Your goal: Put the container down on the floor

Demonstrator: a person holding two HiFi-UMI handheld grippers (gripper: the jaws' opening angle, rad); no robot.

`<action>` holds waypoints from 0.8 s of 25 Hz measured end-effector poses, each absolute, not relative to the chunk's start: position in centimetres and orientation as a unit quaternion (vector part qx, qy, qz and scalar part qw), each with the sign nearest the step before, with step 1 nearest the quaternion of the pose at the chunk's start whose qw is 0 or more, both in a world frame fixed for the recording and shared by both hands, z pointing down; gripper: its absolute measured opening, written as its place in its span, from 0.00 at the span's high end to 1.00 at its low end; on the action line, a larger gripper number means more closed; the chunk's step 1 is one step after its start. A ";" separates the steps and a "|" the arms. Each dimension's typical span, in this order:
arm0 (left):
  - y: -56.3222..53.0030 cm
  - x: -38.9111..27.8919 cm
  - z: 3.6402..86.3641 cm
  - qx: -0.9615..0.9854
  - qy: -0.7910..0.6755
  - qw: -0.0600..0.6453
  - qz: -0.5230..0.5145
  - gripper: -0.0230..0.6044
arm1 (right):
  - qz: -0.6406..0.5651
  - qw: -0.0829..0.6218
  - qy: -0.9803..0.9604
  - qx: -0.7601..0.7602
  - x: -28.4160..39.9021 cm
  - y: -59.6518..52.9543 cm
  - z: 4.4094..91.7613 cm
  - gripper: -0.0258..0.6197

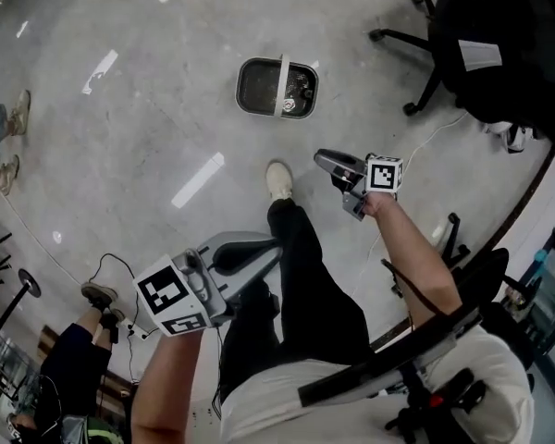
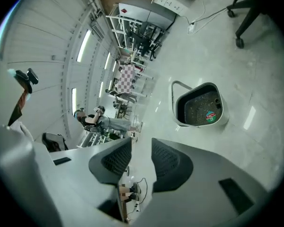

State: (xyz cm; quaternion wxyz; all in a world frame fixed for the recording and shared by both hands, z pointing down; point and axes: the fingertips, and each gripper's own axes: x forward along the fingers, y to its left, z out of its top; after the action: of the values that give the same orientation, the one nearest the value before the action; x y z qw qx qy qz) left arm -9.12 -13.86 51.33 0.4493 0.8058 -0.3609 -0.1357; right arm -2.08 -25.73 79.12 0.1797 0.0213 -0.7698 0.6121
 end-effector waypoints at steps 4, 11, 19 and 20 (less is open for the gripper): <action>-9.0 -8.1 46.5 0.822 -0.354 0.427 -0.129 0.95 | 0.552 0.185 -0.812 0.048 -0.9 -20.6 71.0 0.90; 0.0 -6.1 40.5 0.839 -0.343 0.406 -0.117 0.95 | 0.481 0.157 -0.862 0.041 -0.9 -11.0 55.2 0.93; 9.0 -3.7 34.8 0.850 -0.341 0.386 -0.108 0.95 | 0.367 0.160 -0.916 0.037 0.6 -0.9 42.7 0.93; 9.7 -3.4 34.1 0.852 -0.343 0.381 -0.105 0.95 | 0.358 0.157 -0.920 0.037 0.9 0.0 41.4 0.93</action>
State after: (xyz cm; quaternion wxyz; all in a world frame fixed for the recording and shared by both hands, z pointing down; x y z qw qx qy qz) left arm -3.45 9.70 34.12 0.3815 0.8521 -0.3427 -0.1048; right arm 0.86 0.01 41.43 0.1570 0.0372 -0.9196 0.3581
